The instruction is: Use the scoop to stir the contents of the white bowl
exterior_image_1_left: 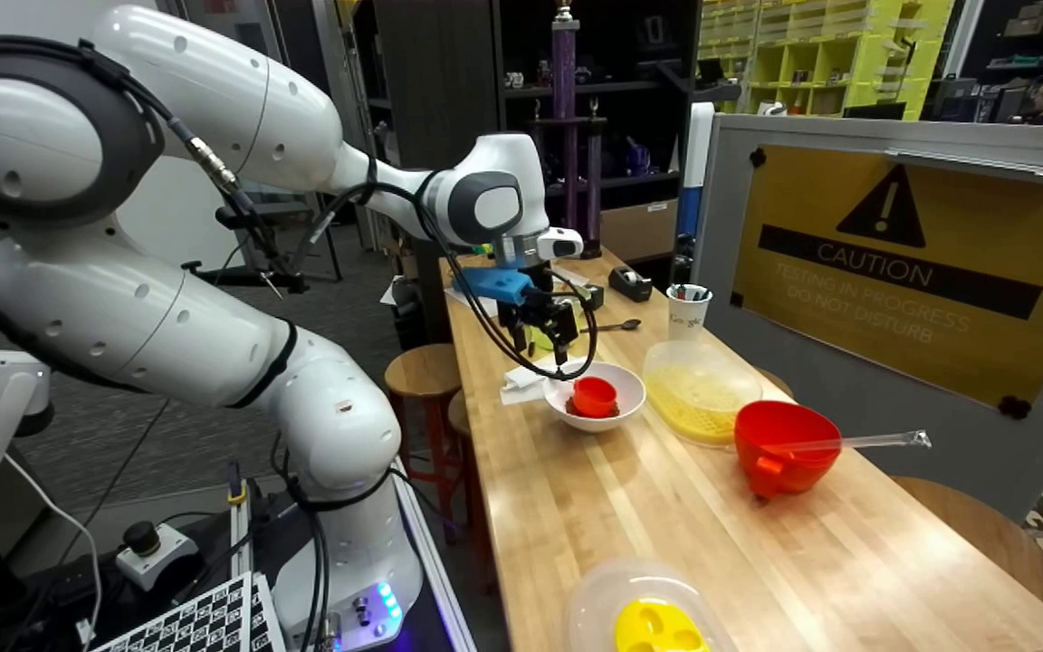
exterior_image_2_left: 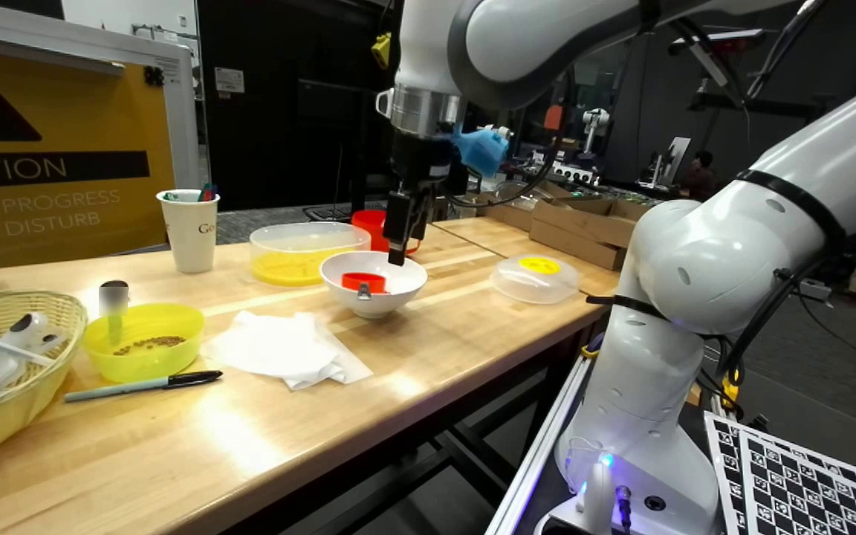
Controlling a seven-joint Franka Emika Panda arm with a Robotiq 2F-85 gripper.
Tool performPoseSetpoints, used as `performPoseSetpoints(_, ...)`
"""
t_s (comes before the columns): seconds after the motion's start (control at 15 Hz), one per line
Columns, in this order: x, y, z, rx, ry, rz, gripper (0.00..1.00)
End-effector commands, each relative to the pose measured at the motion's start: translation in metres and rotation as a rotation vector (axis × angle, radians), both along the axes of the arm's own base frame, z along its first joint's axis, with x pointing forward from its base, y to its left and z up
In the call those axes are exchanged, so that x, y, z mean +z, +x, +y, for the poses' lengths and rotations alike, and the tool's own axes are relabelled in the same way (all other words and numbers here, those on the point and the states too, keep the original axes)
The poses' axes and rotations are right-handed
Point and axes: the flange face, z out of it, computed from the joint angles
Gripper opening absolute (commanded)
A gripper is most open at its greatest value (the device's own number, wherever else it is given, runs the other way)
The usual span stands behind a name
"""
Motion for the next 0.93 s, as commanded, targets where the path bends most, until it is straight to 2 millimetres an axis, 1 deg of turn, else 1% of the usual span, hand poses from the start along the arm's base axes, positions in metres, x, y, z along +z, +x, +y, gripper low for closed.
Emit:
performPoseSetpoints(0.0,0.008,0.002,-0.009,0.14,-0.035,-0.021,1.0)
performPoseSetpoints(0.2,0.01,0.004,-0.017,0.3,-0.079,-0.029,1.0)
performPoseSetpoints(0.47,0.01,0.008,-0.02,0.439,-0.115,-0.032,1.0)
performPoseSetpoints(0.87,0.005,0.005,-0.022,0.76,-0.076,0.053,1.0)
